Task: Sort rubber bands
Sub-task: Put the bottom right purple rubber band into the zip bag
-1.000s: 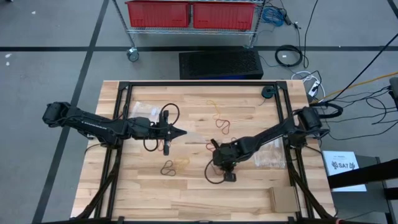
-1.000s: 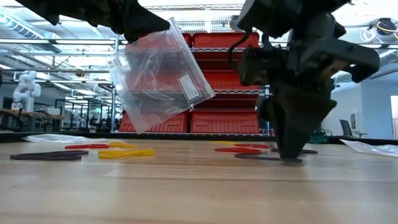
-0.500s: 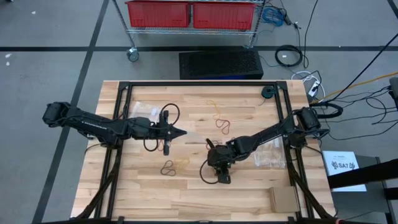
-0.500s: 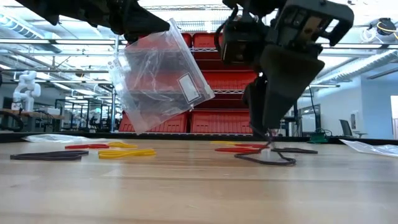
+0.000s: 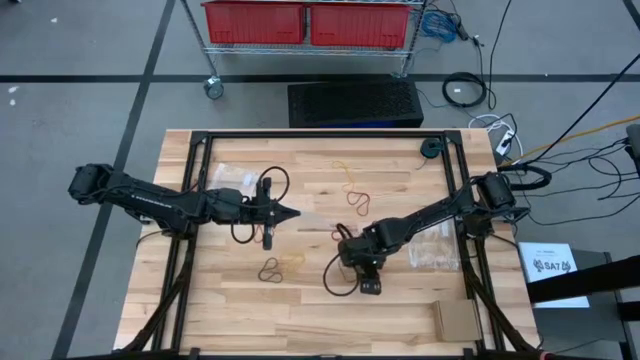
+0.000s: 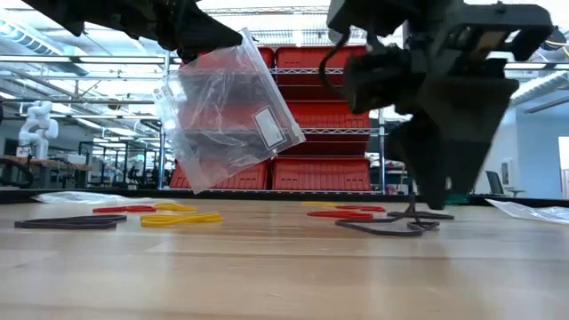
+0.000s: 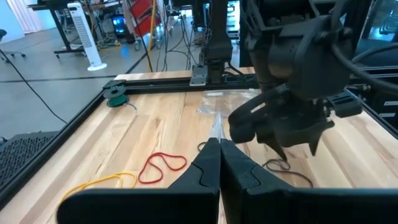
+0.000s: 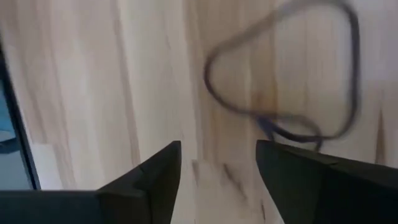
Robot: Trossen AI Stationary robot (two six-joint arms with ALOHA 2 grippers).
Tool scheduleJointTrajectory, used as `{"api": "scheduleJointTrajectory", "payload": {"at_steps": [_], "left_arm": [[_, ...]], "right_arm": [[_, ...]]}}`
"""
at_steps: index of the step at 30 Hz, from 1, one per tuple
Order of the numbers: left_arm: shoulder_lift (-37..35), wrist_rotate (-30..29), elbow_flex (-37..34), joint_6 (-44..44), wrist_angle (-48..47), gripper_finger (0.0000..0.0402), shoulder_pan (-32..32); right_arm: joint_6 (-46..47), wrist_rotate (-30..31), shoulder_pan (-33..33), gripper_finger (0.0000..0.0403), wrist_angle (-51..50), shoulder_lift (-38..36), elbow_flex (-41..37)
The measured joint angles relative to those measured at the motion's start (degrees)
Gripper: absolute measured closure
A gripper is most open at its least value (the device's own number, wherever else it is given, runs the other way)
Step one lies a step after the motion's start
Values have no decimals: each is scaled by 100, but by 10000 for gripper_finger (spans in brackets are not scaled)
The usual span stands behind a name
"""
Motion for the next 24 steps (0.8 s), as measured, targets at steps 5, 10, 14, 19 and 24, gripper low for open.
{"api": "scheduleJointTrajectory", "payload": {"at_steps": [5, 10, 14, 19, 24], "left_arm": [[1, 1, -1, 0, 0, 401, 0], [0, 0, -2, 0, -11, 401, 0], [0, 0, 0, 2, -11, 401, 0], [1, 0, -1, 2, -11, 401, 0], [0, 0, -1, 3, -12, 401, 0]], "right_arm": [[316, 80, -119, 206, -36, 0, 0], [-782, 320, -36, 206, -116, -2, 0], [-1838, 1221, 134, 206, -423, -2, -1], [-2801, 2064, 256, 206, -377, 8, -2], [-3569, 2117, 283, 206, -180, 108, -2]]}}
